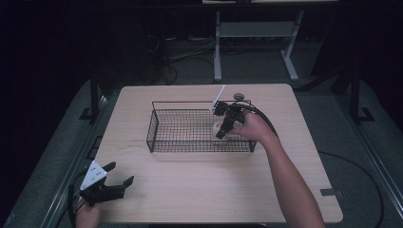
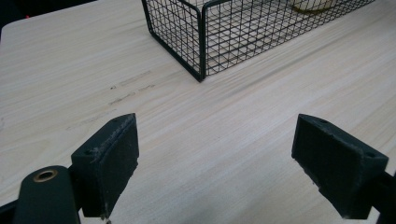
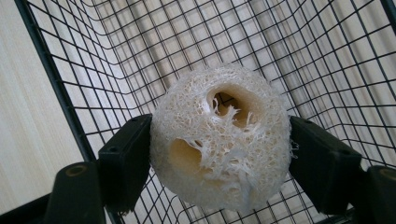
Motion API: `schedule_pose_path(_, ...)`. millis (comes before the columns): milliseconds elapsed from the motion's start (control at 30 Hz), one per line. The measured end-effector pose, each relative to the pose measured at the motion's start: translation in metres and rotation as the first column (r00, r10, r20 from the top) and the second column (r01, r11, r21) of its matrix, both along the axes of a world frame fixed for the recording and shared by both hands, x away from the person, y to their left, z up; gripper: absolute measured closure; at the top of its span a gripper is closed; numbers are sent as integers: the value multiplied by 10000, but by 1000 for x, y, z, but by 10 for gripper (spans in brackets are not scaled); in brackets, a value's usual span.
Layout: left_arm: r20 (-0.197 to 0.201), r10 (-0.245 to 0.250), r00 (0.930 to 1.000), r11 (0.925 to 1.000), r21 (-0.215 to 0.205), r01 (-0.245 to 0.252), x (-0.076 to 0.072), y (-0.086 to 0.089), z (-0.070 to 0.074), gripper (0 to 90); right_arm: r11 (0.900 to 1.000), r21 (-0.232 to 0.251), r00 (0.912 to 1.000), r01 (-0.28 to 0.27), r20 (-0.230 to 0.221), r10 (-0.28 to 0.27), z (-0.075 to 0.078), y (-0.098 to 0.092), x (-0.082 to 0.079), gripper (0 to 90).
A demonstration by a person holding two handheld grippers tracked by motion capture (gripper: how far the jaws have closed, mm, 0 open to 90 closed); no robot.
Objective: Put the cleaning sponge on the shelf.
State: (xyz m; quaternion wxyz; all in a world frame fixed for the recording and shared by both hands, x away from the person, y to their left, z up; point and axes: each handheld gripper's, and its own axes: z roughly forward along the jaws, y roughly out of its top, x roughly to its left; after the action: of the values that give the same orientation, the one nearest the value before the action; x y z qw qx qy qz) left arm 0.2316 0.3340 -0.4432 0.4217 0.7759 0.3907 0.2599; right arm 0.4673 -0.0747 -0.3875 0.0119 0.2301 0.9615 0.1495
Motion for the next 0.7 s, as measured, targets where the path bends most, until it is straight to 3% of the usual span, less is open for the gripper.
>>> schedule_pose_path(700,-10,-13,10000,10000,52,13,0,-1,0,141,9993,339,9998,166,95,-169,12,-8,-5,215)
